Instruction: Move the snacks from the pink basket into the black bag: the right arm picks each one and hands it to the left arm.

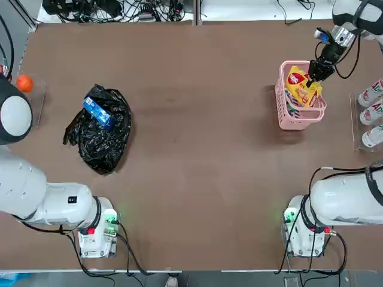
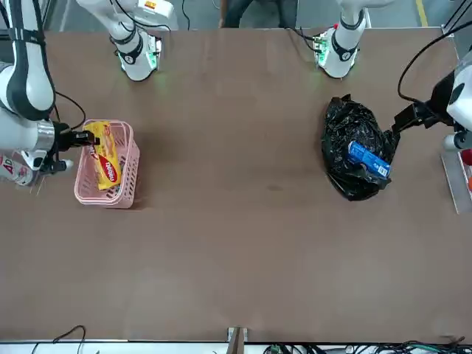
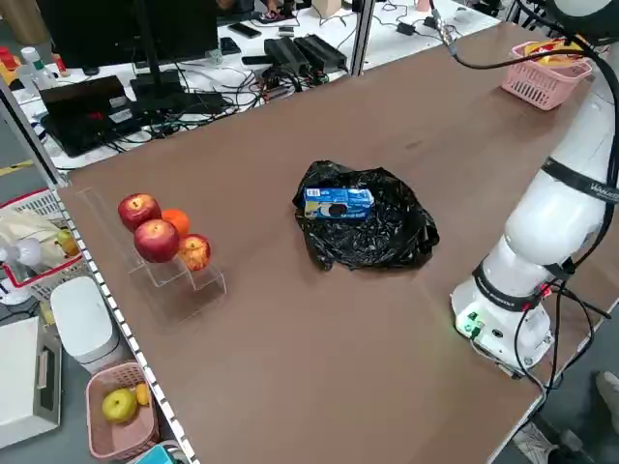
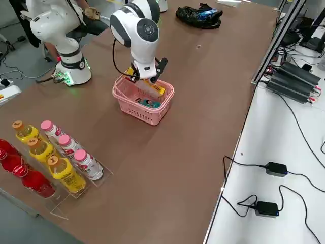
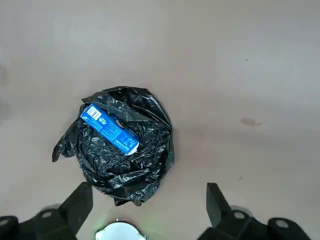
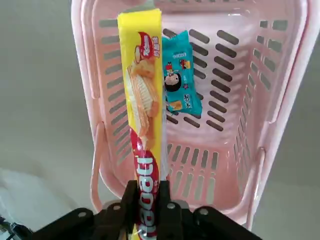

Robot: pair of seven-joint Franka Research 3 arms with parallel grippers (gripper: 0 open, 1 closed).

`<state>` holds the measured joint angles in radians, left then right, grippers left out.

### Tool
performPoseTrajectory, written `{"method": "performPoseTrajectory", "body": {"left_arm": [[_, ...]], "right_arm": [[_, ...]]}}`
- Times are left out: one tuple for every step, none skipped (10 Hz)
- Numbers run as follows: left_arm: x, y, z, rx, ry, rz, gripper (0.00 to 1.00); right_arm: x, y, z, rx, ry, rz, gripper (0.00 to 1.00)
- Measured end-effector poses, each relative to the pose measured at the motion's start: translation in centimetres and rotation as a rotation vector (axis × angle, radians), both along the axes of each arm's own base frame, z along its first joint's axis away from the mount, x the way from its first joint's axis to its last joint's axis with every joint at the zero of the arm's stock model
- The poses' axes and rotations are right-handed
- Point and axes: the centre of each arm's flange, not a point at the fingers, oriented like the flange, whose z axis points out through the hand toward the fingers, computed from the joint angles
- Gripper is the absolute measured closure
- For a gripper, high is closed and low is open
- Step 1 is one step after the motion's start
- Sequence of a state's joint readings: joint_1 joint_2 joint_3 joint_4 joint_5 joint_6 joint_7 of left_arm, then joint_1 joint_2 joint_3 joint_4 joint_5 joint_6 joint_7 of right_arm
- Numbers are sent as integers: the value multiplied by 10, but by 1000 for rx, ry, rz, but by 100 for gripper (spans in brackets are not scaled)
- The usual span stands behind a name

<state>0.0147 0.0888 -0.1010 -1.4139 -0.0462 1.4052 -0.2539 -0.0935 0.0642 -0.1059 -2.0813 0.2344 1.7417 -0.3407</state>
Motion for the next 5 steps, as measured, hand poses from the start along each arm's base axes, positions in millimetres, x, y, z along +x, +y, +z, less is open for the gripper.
{"method": "performPoseTrajectory", "body": {"left_arm": [[0,0,-1,0,1,0,0],[1,0,-2,0,4,1,0],[2,0,-4,0,7,1,0],[3,0,-5,0,8,1,0],[3,0,-5,0,9,1,0]], "right_arm": [[2,0,3,-1,-6,1,78],[4,1,7,-2,-10,4,78],[7,2,9,-3,-14,6,78],[9,3,7,-3,-13,8,78],[12,4,5,-3,-8,11,78]]}}
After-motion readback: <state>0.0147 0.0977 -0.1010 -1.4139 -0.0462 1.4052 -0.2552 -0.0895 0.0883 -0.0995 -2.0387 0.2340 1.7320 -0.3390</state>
